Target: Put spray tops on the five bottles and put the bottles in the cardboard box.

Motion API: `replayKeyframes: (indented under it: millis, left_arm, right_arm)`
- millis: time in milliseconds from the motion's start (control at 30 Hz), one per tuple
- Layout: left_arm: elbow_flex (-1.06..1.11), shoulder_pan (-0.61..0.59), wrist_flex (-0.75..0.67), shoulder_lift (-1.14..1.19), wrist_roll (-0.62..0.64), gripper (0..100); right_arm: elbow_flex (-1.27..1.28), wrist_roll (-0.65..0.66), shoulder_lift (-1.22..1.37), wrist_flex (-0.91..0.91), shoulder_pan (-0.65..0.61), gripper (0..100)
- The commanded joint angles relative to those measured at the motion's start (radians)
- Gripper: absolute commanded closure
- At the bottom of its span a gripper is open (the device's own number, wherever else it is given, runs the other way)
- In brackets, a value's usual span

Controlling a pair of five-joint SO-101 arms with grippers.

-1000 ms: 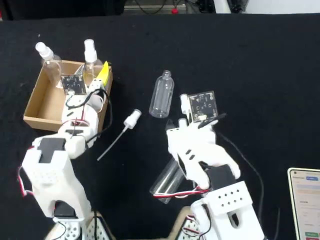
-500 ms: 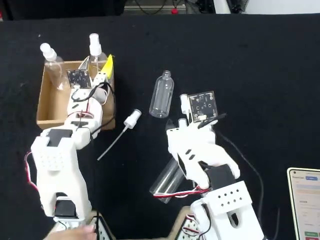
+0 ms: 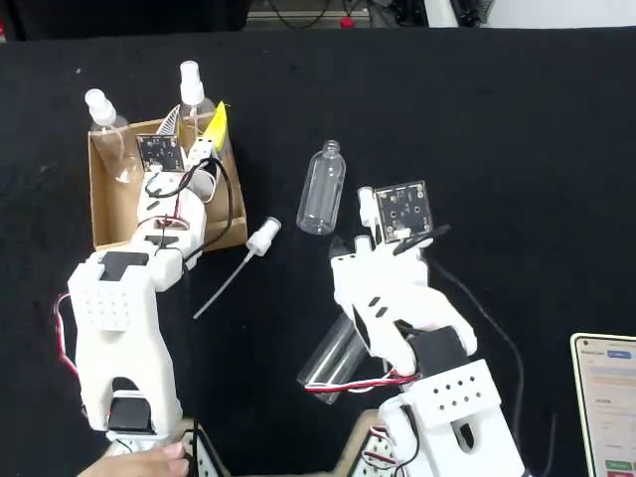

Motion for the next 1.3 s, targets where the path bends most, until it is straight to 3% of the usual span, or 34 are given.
replayKeyframes:
  millis: [0, 167, 400, 900, 1033, 1267]
  left_arm:
    - [-0.030, 0.010, -0.008, -0.008, 0.003, 89]
    - [-0.030, 0.008, -0.008, -0.008, 0.002, 88]
    - [0.001, 0.012, -0.008, -0.008, 0.009, 72]
    - [0.018, 0.007, -0.012, -0.017, 0.009, 72]
    - [0.076, 0.007, -0.081, -0.095, 0.005, 72]
    - [0.157, 0.007, 0.046, -0.244, 0.009, 72]
  right_arm:
    - [-0.004, -0.002, 0.001, -0.028, 0.023, 79.0]
    - [-0.004, -0.002, 0.001, -0.028, 0.023, 79.0]
    - [-0.004, -0.002, 0.001, -0.028, 0.023, 79.0]
    - [-0.004, -0.002, 0.001, -0.028, 0.023, 79.0]
    - [-0.004, -0.002, 0.001, -0.028, 0.023, 79.0]
    - [-0.004, -0.002, 0.001, -0.028, 0.023, 79.0]
